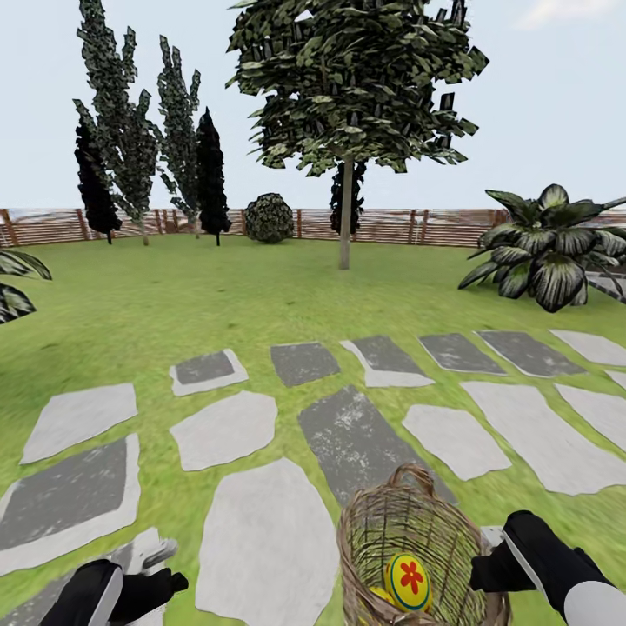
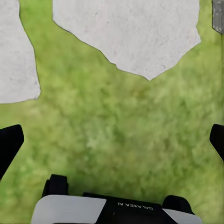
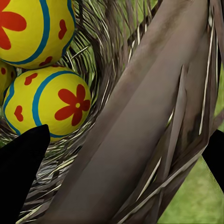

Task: Take the three Easter eggs out of the wicker basket on the lawn in the garden, then place them on the lawn next to a single tree (choose any tree) so that all three eggs are next to the same tree and none are left in the basket.

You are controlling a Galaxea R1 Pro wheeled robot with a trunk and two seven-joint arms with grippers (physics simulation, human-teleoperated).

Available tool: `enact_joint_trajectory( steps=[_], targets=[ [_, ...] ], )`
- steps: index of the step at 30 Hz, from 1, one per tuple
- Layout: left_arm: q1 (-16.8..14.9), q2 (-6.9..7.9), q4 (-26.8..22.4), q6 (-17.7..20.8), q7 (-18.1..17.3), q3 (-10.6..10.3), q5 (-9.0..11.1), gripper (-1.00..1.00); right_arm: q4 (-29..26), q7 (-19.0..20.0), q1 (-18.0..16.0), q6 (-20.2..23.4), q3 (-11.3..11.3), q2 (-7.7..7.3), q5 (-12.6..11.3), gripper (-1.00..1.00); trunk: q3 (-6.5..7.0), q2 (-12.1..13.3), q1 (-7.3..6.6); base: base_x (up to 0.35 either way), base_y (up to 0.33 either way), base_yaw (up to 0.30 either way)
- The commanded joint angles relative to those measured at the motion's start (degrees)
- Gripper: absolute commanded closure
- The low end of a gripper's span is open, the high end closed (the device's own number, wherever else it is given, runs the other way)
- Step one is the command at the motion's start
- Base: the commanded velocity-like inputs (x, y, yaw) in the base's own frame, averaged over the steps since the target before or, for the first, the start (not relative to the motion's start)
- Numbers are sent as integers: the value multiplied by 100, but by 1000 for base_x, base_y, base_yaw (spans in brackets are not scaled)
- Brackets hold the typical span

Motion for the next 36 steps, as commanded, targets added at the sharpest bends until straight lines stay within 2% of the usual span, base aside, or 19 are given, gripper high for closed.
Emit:
enact_joint_trajectory(
  steps=[1, 29, 36],
  targets=[
    [-4, -1, -4, 37, 6, 13, 45, -100, -9, 49, -4, 22, 27, -6, 6, 100, 2, -4, 4, 337, 0, -12],
    [-4, -1, -2, 37, 6, 14, 43, -100, -7, 49, -4, 22, 27, -5, 6, 100, 254, -4, 4, 337, 0, -69],
    [-4, -1, 2, 37, 6, 11, 43, -100, -5, 49, -4, 22, 27, -5, 6, 100, 262, -4, 4, 337, 0, -7]
  ],
)
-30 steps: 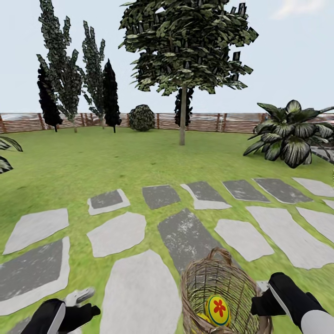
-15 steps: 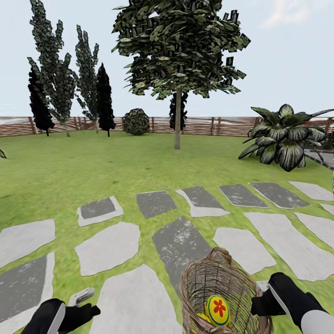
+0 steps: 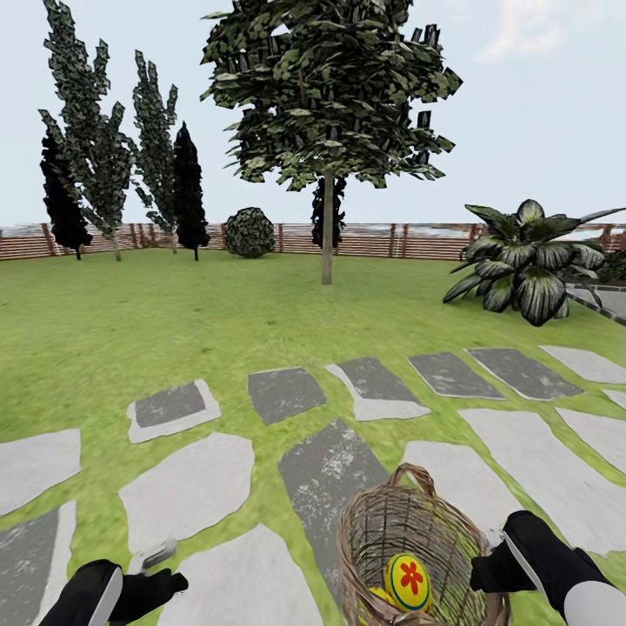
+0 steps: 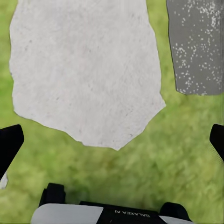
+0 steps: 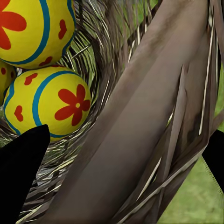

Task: Take the three Easter eggs out of the wicker basket on the lawn in the garden, then place them on the lawn next to a single tree (choose any tree) so that all three eggs are next to the same tree and none are left in the basket.

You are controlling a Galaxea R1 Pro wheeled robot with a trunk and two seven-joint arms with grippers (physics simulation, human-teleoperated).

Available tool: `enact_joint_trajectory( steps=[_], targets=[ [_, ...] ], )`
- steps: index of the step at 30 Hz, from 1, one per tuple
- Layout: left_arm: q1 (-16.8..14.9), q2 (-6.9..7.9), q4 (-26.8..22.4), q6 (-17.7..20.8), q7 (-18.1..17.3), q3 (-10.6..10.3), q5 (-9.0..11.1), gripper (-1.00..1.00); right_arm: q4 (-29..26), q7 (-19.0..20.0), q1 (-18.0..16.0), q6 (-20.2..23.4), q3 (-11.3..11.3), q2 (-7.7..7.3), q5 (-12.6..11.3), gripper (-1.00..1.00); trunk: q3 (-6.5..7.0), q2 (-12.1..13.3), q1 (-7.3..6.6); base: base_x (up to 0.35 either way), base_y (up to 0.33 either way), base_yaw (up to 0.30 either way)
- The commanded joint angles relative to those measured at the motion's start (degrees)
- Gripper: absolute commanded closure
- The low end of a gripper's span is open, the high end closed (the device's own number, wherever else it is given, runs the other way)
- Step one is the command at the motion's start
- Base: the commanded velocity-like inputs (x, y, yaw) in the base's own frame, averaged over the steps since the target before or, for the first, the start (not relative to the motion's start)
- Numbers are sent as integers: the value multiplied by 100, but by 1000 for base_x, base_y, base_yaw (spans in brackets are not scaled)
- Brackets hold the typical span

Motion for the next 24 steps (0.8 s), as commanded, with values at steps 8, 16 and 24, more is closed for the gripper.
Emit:
enact_joint_trajectory(
  steps=[8, 16, 24],
  targets=[
    [-4, -6, -6, 37, 6, 10, 44, -100, -6, 49, -5, 21, 25, -6, 3, 100, 32, -5, 4, 337, 0, 0],
    [-4, -3, -7, 37, 6, 15, 44, -100, -5, 49, -5, 24, 25, -6, 3, 100, 102, -5, 4, 337, 0, 0],
    [-4, -1, -7, 37, 6, 15, 44, -100, -6, 49, -5, 21, 25, -6, 3, 100, 109, -5, 4, 337, 0, -98]
  ],
)
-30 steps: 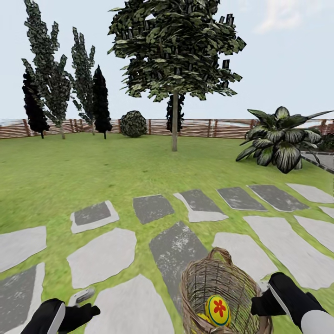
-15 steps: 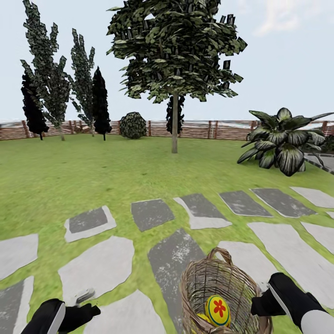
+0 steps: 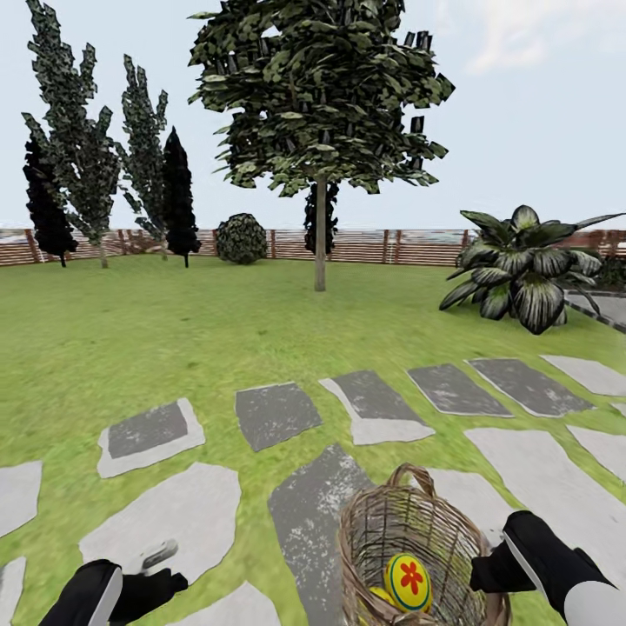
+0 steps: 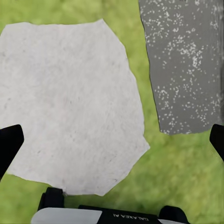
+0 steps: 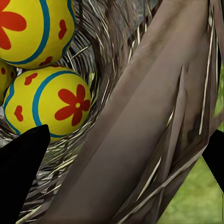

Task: Take the three Easter eggs out of the wicker basket on the lawn in the garden, then place them on the lawn next to a single tree (choose any tree) so that all three eggs are next to the same tree and none are left in the basket.

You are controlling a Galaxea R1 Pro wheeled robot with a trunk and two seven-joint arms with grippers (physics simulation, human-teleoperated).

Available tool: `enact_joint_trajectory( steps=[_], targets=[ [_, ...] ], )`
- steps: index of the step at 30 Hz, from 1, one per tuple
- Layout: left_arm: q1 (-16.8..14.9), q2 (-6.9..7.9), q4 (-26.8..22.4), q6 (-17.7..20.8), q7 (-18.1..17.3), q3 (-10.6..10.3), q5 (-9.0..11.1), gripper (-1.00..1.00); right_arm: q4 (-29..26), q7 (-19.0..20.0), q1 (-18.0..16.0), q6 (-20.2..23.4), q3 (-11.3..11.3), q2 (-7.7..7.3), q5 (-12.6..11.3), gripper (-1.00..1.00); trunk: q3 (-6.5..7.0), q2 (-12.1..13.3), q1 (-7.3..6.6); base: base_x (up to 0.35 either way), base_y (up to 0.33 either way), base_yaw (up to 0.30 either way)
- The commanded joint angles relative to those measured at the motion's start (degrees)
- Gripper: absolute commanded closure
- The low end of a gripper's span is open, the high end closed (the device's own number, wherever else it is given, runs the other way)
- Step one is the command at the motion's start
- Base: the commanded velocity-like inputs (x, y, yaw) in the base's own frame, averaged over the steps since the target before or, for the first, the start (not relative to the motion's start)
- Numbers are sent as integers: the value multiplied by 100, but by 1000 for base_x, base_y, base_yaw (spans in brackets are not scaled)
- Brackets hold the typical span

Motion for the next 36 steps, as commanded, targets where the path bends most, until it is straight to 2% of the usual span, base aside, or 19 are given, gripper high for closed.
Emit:
enact_joint_trajectory(
  steps=[1, 36],
  targets=[
    [-2, -1, -9, 39, 6, 12, 44, -100, -7, 48, -7, 17, 27, -4, 14, 100, -7, -5, 4, 337, 0, -213],
    [-2, -1, -12, 39, 6, 14, 53, -100, -6, 48, -7, 21, 27, -4, 13, 100, -7, -5, 4, 337, 0, -3]
  ],
)
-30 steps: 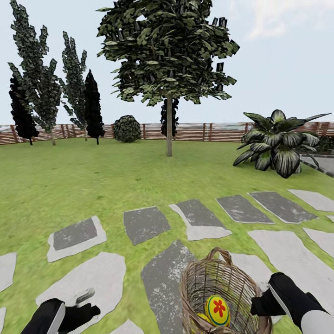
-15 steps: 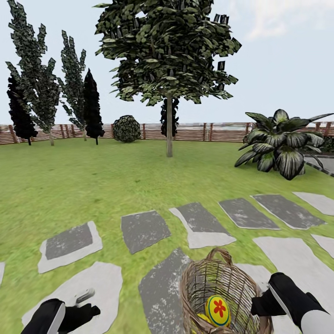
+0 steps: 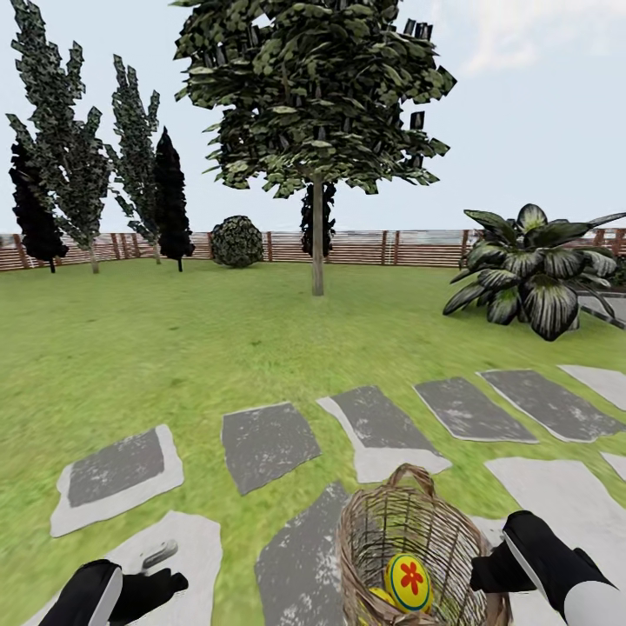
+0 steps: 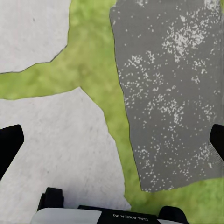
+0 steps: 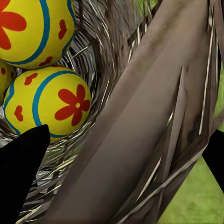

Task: Take the three Easter eggs out of the wicker basket on the lawn in the garden, then place them on the lawn next to a single tree (choose any tree) so that all three eggs are next to the same tree and none are left in the basket.

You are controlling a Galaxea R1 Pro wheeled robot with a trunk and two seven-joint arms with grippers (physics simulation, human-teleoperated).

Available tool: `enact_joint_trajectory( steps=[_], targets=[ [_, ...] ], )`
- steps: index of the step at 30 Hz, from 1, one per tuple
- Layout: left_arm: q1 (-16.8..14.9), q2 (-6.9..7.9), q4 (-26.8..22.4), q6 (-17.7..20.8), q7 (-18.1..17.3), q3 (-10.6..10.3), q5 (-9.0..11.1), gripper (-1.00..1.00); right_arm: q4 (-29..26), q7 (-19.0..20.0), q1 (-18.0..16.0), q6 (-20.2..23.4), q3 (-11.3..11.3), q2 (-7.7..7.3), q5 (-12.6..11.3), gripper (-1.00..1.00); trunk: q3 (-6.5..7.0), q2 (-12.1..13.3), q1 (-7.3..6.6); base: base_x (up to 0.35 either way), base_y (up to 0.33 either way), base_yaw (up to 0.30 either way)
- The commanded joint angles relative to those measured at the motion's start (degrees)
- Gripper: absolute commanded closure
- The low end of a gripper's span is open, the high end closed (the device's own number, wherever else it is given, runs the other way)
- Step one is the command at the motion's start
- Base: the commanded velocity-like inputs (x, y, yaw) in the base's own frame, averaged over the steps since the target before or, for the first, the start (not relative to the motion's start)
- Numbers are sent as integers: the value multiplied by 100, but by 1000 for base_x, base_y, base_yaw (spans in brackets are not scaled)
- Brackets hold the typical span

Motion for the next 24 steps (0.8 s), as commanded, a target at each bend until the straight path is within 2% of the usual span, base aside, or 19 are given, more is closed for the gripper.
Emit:
enact_joint_trajectory(
  steps=[1, 24],
  targets=[
    [-4, -1, -5, 37, 7, 13, 45, -100, -10, 49, -5, 22, 25, -6, 1, 100, -7, -4, 4, 337, 0, 0],
    [-4, -1, -4, 37, 7, 13, 44, -100, -10, 49, -5, 20, 25, -6, -4, 100, -7, -4, 4, 337, 0, 0]
  ],
)
